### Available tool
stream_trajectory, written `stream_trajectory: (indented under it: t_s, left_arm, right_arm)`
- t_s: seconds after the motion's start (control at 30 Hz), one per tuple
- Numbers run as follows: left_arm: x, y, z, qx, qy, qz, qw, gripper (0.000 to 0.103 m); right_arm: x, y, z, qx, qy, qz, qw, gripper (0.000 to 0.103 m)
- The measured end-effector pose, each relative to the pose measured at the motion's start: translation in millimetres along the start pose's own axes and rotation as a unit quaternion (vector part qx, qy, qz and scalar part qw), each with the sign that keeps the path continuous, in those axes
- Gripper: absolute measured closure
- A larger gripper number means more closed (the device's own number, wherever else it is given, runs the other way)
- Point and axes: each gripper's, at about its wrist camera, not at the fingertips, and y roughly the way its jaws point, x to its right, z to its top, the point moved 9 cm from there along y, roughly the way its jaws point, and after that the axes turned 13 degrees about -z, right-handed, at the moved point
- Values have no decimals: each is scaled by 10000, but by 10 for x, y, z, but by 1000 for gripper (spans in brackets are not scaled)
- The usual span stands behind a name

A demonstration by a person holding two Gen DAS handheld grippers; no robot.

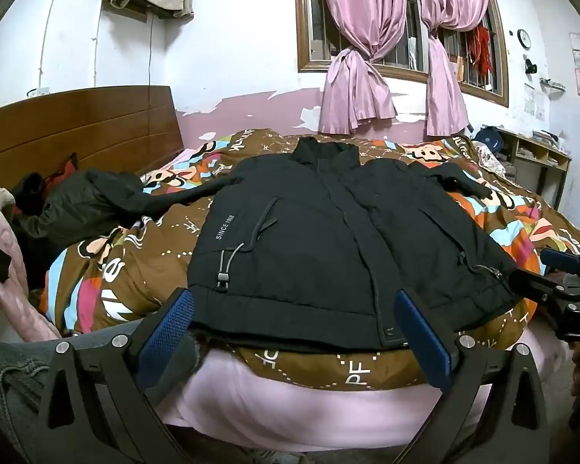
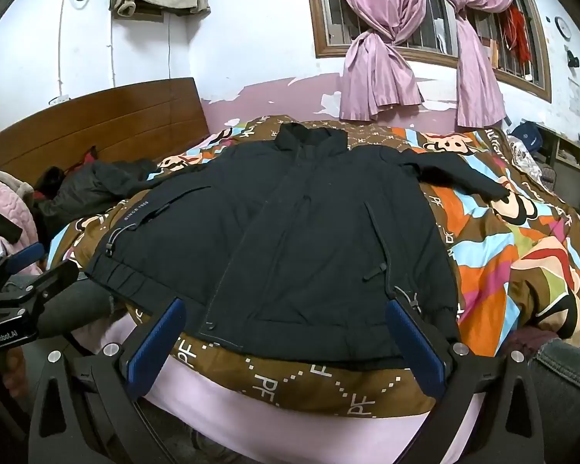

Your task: Fold large clothes

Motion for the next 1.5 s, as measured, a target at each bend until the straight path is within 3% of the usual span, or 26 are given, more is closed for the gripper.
stream_trajectory:
  t_s: [1.5]
  left_arm:
    - [-2, -1, 0, -14, 57, 37, 10000, 2]
  right_arm:
    - [28, 71, -87, -118, 33, 4, 9999, 0]
